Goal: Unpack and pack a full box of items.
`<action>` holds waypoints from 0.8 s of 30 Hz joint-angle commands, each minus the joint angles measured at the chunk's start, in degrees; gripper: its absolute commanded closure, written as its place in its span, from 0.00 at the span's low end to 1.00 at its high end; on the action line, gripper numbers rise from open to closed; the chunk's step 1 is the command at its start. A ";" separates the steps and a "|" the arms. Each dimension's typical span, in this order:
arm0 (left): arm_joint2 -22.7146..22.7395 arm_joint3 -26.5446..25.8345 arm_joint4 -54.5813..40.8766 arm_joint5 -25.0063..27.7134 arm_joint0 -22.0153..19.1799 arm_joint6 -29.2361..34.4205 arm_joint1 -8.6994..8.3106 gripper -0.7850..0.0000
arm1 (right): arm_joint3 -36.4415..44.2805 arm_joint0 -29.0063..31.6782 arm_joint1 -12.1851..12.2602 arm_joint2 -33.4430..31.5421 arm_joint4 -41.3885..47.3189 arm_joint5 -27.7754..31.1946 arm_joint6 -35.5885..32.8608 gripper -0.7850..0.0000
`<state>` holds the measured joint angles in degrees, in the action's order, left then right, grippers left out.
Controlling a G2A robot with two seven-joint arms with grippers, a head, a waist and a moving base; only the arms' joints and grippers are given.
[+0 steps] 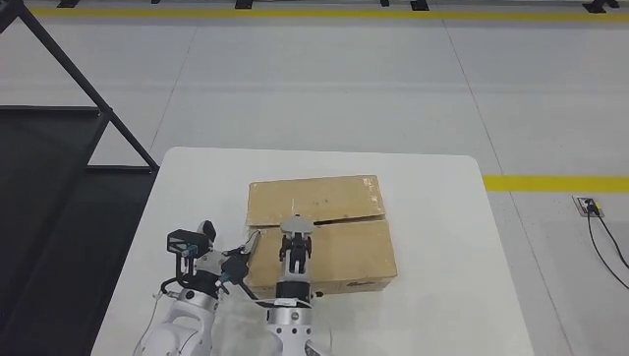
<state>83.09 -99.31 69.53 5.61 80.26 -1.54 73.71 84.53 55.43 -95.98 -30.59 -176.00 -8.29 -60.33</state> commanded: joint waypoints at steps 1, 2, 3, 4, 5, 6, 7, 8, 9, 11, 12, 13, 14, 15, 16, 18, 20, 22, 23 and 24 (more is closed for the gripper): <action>0.16 0.20 -0.20 0.20 -0.08 0.04 -0.02 0.00 | -0.24 -1.65 0.57 2.06 0.00 0.39 -2.21 1.00; 0.23 0.27 -0.32 0.34 -0.11 0.04 -0.03 0.00 | -0.25 -2.39 0.85 3.03 0.00 0.44 -3.14 1.00; 0.30 0.33 -0.39 0.47 -0.13 0.04 -0.04 0.00 | -0.27 -3.01 1.10 3.93 0.00 0.54 -4.05 1.00; 0.36 0.37 -0.41 0.55 -0.15 0.03 -0.05 0.00 | -0.24 -3.57 1.33 4.76 0.00 0.60 -4.82 1.00; 0.40 0.37 -0.57 0.59 -0.14 -0.02 -0.05 0.00 | -0.20 -4.14 1.54 5.52 0.00 0.68 -5.51 1.00; 0.45 0.39 -0.63 0.65 -0.13 -0.04 -0.06 0.00 | -0.14 -4.65 1.72 6.23 0.00 0.76 -6.15 1.00; 0.49 0.42 -0.64 0.71 -0.12 -0.05 -0.07 0.00 | -0.10 -5.07 1.88 6.85 0.00 0.80 -6.71 1.00; 0.51 0.42 -0.71 0.73 -0.12 -0.07 -0.07 0.00 | -0.01 -5.54 2.03 7.44 0.00 0.79 -7.19 1.00; 0.53 0.42 -0.80 0.78 -0.12 -0.17 -0.07 0.00 | 0.02 -5.91 2.16 7.96 0.00 0.87 -7.67 1.00; 0.56 0.45 -1.03 1.00 -0.06 -0.30 -0.07 0.00 | 0.05 -6.65 2.36 8.83 0.00 1.06 -8.44 1.00; 0.59 0.40 -1.35 1.13 0.00 -0.36 -0.07 0.00 | 0.01 -7.02 2.44 9.20 0.00 1.23 -8.82 1.00; 0.64 0.37 -1.58 1.30 0.05 -0.37 -0.08 0.00 | -0.04 -7.37 2.50 9.54 0.00 1.30 -9.14 1.00; 0.70 0.34 -1.62 1.38 0.09 -0.36 -0.09 0.00 | -0.18 -7.72 2.55 9.82 0.00 1.47 -9.44 1.00; 0.77 0.29 -1.61 1.45 0.15 -0.39 -0.10 0.00 | -0.30 -8.11 2.59 10.08 0.00 1.67 -9.71 1.00; 0.83 0.25 -1.65 1.46 0.21 -0.51 -0.11 0.00 | -0.43 -8.51 2.61 10.37 0.00 1.82 -9.97 1.00; 0.91 0.24 -1.77 1.61 0.36 -0.63 -0.13 0.00 | -0.71 -9.48 2.67 11.09 0.00 2.17 -10.67 1.00; 0.99 0.17 -1.84 1.59 0.52 -0.75 -0.13 0.00 | -0.90 -10.49 2.69 12.04 0.00 2.63 -11.72 1.00; 1.06 0.08 -1.95 1.71 0.68 -0.82 -0.15 0.00 | -1.23 -11.44 2.69 12.99 0.00 3.42 -13.09 1.00; 1.11 0.02 -1.99 1.79 0.76 -0.87 -0.16 0.00 | -1.33 -11.87 2.66 13.48 0.00 3.76 -13.54 1.00; 1.17 -0.02 -2.11 1.84 0.87 -1.02 -0.16 0.00 | -1.47 -12.26 2.63 13.91 0.00 4.05 -13.99 1.00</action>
<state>84.20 -99.29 67.51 7.40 81.03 -2.44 73.56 83.16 43.52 -93.31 -17.06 -176.00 -4.49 -73.91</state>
